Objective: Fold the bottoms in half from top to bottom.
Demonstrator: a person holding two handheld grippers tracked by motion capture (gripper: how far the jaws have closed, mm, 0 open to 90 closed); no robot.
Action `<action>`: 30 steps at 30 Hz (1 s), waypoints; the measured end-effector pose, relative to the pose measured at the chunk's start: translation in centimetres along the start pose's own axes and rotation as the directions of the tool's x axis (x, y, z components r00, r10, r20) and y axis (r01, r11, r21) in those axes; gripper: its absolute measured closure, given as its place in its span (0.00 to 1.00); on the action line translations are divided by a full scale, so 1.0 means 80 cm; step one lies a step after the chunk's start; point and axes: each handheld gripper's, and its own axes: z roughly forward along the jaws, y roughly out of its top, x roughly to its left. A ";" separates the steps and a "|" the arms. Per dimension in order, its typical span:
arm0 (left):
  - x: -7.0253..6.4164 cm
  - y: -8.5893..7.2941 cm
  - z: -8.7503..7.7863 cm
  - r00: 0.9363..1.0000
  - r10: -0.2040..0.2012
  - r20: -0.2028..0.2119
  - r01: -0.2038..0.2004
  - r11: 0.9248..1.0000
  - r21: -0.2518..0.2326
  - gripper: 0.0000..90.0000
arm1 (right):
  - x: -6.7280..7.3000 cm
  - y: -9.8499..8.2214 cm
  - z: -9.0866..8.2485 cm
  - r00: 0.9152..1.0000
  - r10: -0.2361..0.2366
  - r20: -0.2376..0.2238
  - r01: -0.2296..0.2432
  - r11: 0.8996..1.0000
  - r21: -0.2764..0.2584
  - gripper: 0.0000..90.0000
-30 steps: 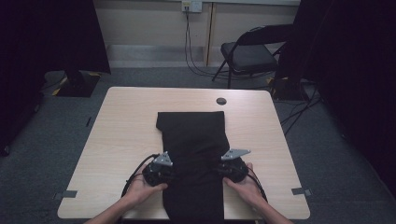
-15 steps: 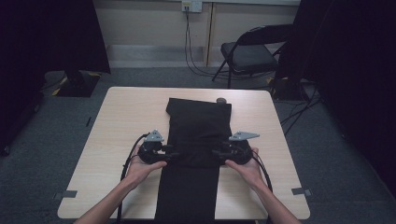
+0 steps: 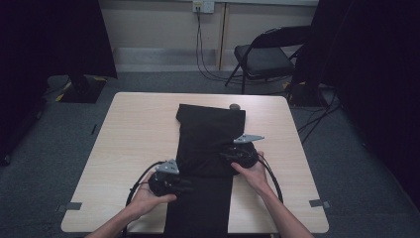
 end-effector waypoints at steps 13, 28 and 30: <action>-0.004 -0.002 0.027 0.999 -0.015 -0.051 0.018 0.999 0.049 0.73 | 0.043 -0.002 -0.060 0.994 -0.083 -0.071 0.076 0.993 -0.093 0.60; 0.024 0.020 -0.056 0.987 -0.090 -0.134 0.059 0.974 -0.220 0.65 | 0.066 -0.056 -0.102 0.946 -0.102 -0.307 0.112 0.994 0.016 0.66; 0.035 0.018 -0.062 0.980 -0.113 -0.166 0.071 0.968 -0.239 0.65 | 0.067 -0.052 -0.103 0.945 -0.106 -0.308 0.114 0.993 0.010 0.63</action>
